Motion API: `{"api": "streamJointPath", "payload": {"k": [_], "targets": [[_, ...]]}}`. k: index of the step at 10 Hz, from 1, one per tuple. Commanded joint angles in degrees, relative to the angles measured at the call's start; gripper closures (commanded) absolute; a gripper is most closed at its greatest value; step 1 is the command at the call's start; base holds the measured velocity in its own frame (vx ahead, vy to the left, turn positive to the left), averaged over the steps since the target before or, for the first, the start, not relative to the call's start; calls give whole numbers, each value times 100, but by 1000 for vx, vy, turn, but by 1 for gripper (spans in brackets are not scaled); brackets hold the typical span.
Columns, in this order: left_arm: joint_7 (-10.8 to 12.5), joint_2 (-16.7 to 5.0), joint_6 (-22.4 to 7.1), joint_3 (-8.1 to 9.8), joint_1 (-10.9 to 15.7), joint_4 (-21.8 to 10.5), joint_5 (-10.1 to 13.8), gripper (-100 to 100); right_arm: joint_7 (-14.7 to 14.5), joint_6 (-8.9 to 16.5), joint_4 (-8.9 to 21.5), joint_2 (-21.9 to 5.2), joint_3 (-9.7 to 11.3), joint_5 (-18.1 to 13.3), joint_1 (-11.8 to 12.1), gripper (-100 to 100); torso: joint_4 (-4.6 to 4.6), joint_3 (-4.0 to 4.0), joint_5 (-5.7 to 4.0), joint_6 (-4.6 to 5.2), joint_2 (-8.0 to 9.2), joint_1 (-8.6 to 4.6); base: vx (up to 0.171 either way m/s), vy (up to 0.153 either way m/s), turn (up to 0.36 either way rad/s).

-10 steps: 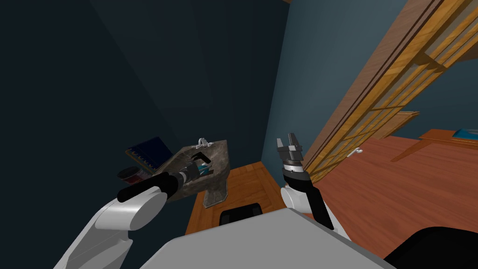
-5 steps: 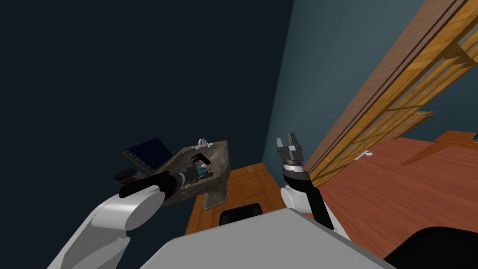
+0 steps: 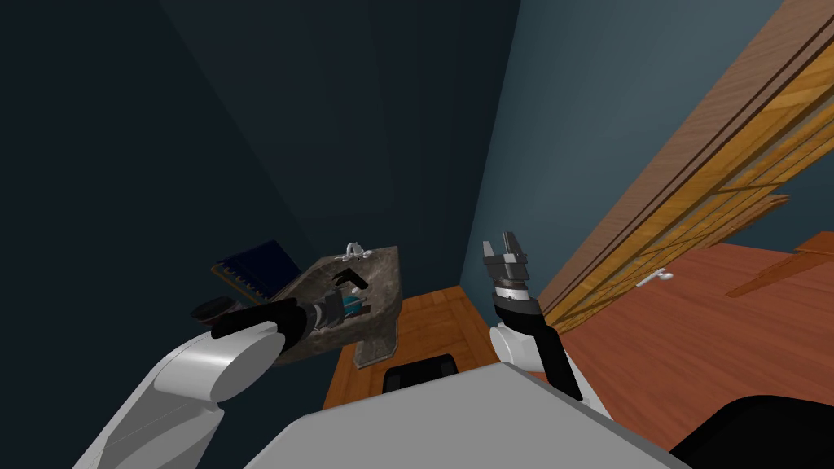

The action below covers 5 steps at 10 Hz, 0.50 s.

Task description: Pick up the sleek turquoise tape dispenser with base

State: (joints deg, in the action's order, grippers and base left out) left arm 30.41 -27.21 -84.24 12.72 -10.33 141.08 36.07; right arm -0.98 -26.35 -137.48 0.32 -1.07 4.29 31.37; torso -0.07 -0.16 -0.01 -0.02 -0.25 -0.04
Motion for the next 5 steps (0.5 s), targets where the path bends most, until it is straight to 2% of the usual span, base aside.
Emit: {"api": "streamJointPath", "payload": {"k": [1, 5], "targets": [[106, -105, -286, 48, 33, 67, 115, -100, 0, 0, 0, 0, 0, 0, 0, 0, 0, 0, 0, 0, 0, 0, 59, -26, 84], [282, -260, -925, 81, 104, 181, 251, -100, 0, 0, 0, 0, 0, 0, 0, 0, 0, 1, 0, 0, 2, 1, 66, -16, 71]]}}
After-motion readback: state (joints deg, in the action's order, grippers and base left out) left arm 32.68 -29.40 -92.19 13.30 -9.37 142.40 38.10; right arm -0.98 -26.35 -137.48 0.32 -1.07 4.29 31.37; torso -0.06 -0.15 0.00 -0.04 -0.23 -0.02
